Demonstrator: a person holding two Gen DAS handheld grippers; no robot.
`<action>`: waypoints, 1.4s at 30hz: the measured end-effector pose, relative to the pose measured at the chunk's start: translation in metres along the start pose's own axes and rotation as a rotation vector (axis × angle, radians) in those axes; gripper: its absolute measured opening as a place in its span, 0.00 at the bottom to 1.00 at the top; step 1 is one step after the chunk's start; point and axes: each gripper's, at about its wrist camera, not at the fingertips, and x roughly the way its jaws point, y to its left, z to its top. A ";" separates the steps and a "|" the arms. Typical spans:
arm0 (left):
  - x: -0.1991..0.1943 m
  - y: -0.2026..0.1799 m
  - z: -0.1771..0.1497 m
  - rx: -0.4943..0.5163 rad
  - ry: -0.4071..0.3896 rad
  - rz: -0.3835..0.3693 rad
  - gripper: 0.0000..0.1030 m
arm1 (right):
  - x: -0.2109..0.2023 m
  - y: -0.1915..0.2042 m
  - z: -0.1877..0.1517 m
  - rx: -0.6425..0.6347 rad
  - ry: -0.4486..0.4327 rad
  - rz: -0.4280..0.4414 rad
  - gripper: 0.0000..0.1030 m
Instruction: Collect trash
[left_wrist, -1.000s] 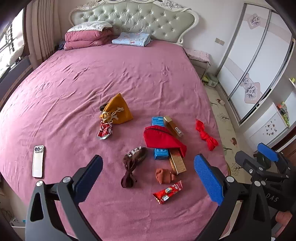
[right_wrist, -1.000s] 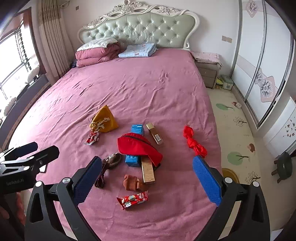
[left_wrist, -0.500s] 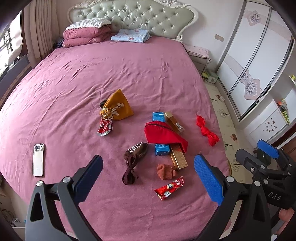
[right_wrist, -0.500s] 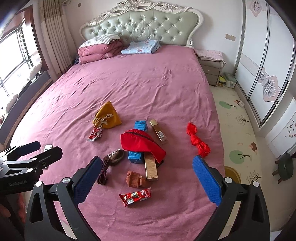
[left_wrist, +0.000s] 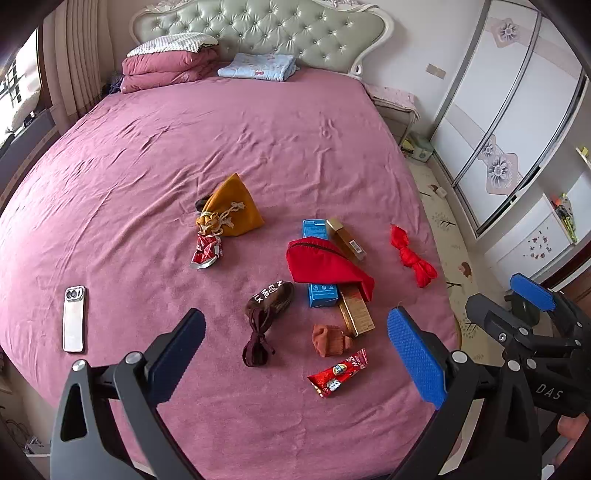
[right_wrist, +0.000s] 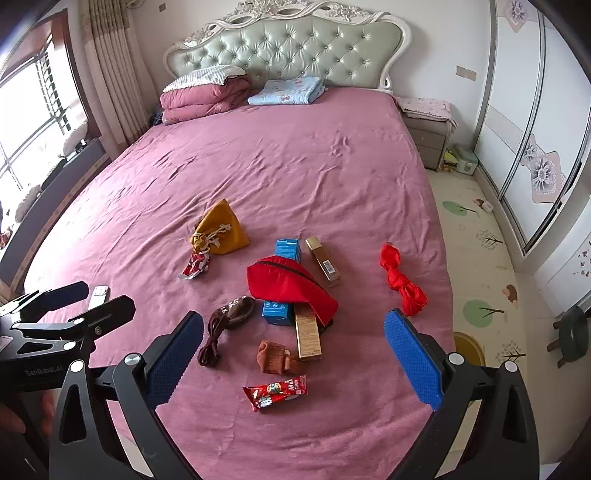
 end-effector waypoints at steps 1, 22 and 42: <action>0.001 0.000 0.000 -0.001 0.003 0.000 0.96 | 0.000 0.000 0.000 0.000 -0.001 0.000 0.92; 0.006 0.000 -0.003 -0.007 0.026 -0.005 0.96 | 0.006 0.006 -0.003 -0.005 0.018 0.012 0.92; 0.043 0.020 -0.009 -0.053 0.139 0.006 0.96 | 0.043 0.009 -0.007 -0.007 0.134 0.040 0.92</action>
